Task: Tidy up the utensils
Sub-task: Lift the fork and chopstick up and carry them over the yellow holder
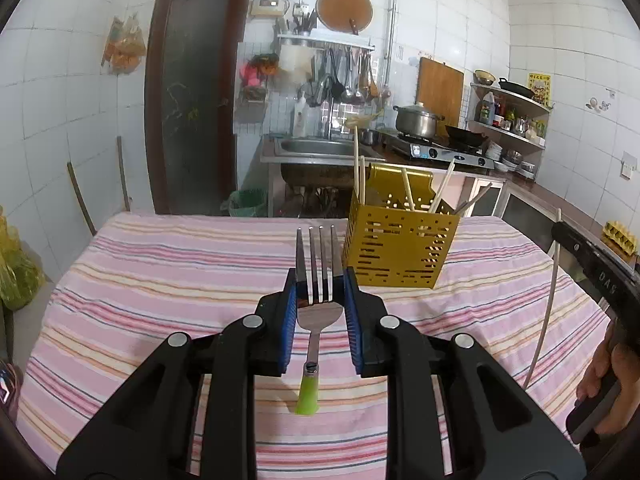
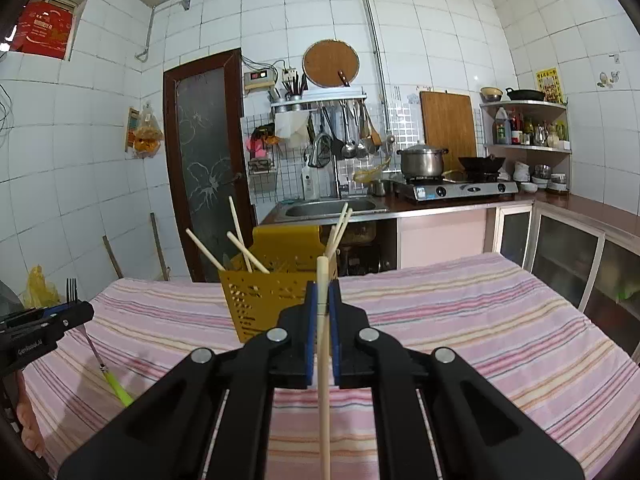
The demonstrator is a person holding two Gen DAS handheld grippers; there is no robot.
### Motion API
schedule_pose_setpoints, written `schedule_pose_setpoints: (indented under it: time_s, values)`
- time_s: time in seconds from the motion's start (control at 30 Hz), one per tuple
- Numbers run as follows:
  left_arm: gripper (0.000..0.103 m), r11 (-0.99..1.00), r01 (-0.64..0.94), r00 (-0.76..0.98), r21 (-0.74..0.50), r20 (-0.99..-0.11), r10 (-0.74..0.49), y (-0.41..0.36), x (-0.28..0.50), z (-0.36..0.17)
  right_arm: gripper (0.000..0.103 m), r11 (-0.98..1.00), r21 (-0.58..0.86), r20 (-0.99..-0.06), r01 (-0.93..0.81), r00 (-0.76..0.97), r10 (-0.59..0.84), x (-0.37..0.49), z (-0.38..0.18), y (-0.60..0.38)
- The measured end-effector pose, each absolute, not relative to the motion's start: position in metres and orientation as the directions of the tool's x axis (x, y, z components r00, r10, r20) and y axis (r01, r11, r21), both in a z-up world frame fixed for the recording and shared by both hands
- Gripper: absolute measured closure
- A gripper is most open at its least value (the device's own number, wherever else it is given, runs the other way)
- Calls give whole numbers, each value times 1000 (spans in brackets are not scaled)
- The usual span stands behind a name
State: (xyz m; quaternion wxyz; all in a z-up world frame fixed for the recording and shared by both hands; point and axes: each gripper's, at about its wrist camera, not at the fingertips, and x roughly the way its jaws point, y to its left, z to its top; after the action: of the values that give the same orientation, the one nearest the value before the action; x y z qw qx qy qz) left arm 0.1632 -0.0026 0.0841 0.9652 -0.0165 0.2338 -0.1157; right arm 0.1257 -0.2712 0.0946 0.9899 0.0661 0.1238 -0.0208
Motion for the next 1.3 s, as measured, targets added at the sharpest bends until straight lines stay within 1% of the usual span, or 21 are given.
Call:
schedule_pose_setpoints:
  time_s: [0.2,0.87,1.17,1.3]
  values:
    - [82,973,219,876,-74,-425,-229,-4,161,91,97,991,120,-229,59,973,-30,127,102,-272]
    - [82,972,223,883,-67,-409,-231,-13,169,100,97,990,130,-236,55,971,-23,140,100,-278]
    - [82,969,237,894,-69,-374,-246,-21,174,124,97,990,134,-206,51,978,-23,146,122,-282]
    - [82,964,257,901,-74,-341,-266,-27,178,142,97,990,139,-180,37,984,-12,153,145,-282]
